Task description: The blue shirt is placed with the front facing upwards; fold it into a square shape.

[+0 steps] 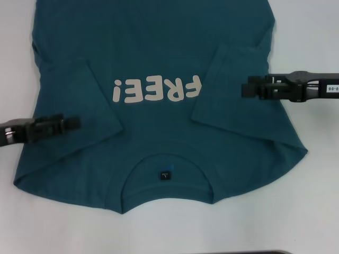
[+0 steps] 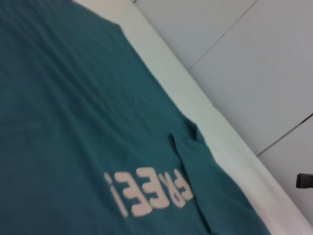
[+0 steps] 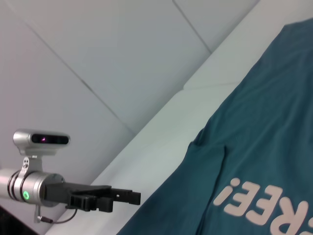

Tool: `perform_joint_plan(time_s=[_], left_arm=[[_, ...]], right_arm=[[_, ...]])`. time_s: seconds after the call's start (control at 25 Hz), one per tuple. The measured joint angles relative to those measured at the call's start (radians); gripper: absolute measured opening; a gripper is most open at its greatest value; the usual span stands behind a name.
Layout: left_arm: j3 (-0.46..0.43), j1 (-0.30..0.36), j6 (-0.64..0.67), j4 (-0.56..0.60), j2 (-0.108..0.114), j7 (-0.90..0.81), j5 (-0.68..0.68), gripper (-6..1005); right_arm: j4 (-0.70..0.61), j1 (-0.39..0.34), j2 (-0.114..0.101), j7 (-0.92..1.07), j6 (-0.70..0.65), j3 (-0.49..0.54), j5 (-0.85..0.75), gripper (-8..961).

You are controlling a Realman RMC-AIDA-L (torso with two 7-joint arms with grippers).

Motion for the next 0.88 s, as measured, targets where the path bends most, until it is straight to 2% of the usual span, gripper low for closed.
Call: perform_joint_plan(time_s=[0.04,0.12,0.28,0.48,0.68,0.88], left_arm=[[0.0,0.0,0.0,0.0,0.0,0.0,0.0,873],[-0.001,0.014,0.023,-0.005,0.017,0.0,0.004,874],[-0.003,0.024,0.037,-0.006,0.028,0.001,0.008,874],[-0.003,0.033,0.051,-0.008,0.031,0.008,0.016,873],[-0.016,0.034,0.039,-0.008,0.031,0.009,0.024,873],[-0.028,0.038,0.014,-0.008,0.041,0.0,0.048,873]], right_arm=[[0.0,0.001,0.001,-0.001,-0.001,-0.004,-0.001,699],[-0.001,0.002,0.002,-0.002,-0.001,-0.01,-0.002,700],[-0.001,0.005,0.001,-0.038,0.006,-0.037,-0.002,700],[0.0,0.006,-0.011,-0.084,0.007,-0.088,-0.002,700],[0.007,0.005,-0.023,-0.097,0.017,-0.095,-0.002,701],[0.008,0.006,-0.026,-0.104,0.032,-0.109,-0.002,699]])
